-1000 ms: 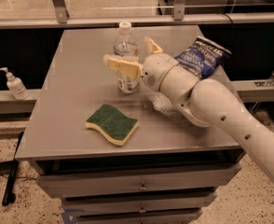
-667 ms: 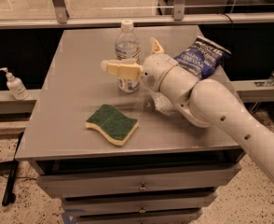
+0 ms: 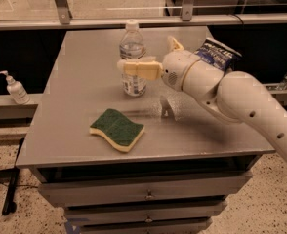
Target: Place blue plastic bottle upright
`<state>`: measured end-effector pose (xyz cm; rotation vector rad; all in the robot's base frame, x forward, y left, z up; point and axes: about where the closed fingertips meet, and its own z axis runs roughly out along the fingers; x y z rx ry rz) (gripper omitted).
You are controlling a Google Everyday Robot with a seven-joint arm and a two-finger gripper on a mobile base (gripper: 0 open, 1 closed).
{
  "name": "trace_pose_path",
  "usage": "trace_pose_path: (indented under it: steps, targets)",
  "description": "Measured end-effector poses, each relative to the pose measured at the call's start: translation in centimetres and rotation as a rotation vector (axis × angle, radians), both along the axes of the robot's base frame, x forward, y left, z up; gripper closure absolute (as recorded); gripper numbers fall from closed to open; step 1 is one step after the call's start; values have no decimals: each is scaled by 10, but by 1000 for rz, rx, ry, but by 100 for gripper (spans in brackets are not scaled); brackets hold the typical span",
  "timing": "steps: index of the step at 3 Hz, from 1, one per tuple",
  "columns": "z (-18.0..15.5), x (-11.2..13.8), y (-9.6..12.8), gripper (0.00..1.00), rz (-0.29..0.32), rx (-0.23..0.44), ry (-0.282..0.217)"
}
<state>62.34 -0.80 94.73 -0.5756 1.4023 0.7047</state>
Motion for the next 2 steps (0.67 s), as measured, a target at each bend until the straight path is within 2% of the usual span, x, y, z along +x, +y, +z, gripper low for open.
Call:
trace_pose_path:
  steps: [1, 2]
  targets:
    - [5, -11, -38, 0, 15, -79, 62]
    - [9, -34, -86, 0, 34, -139, 133]
